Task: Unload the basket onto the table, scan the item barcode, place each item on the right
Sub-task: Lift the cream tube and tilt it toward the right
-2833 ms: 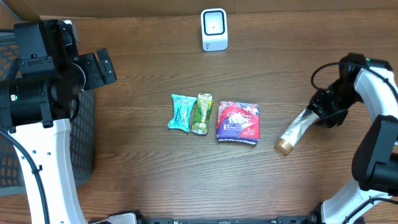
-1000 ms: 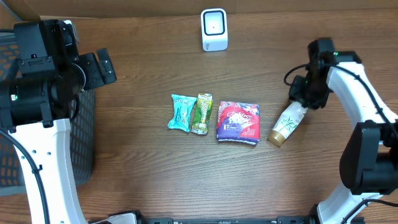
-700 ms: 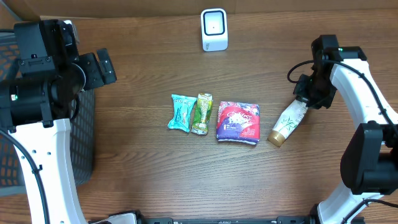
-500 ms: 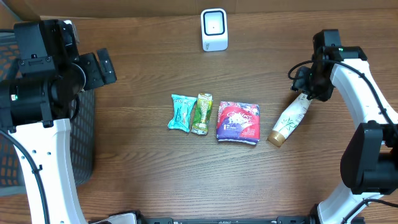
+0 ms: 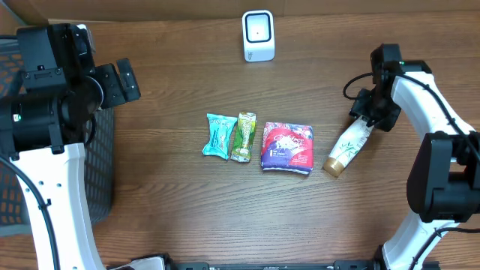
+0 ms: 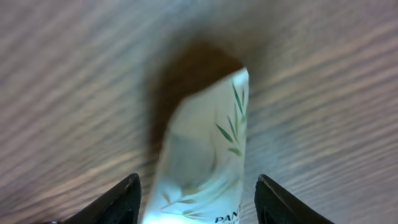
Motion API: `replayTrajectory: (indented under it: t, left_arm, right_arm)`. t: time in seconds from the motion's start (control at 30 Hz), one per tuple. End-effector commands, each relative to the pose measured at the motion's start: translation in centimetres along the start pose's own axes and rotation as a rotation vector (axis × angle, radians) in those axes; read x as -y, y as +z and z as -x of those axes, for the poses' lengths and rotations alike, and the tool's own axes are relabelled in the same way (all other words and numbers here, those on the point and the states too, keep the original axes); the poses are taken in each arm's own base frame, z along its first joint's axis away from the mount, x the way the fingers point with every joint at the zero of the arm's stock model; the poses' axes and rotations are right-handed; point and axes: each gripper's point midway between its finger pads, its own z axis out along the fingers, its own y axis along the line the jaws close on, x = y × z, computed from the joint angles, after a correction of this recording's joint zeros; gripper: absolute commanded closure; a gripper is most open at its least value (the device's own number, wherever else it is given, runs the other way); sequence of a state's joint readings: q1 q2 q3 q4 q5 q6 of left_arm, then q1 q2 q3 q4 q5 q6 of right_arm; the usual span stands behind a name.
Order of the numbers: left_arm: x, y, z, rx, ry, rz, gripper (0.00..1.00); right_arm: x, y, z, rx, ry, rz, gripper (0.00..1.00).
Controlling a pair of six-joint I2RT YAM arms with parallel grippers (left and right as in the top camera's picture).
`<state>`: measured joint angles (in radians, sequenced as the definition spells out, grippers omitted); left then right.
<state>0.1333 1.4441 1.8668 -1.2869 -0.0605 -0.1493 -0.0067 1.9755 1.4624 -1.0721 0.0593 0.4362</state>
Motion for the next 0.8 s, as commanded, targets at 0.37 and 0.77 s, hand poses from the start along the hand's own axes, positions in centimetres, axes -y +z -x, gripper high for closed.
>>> replayTrajectory:
  t: [0.37,0.77]
  left_arm:
    - [0.0,0.0,0.1,0.004,0.017,-0.004,0.01]
    - [0.0,0.0,0.1,0.004,0.017,-0.004,0.01]
  right_arm:
    - [1.3,2.2,-1.8,-0.055,0.108,-0.042,0.63]
    - [3.3,2.3,-1.2,-0.080,0.269,-0.035,0.96]
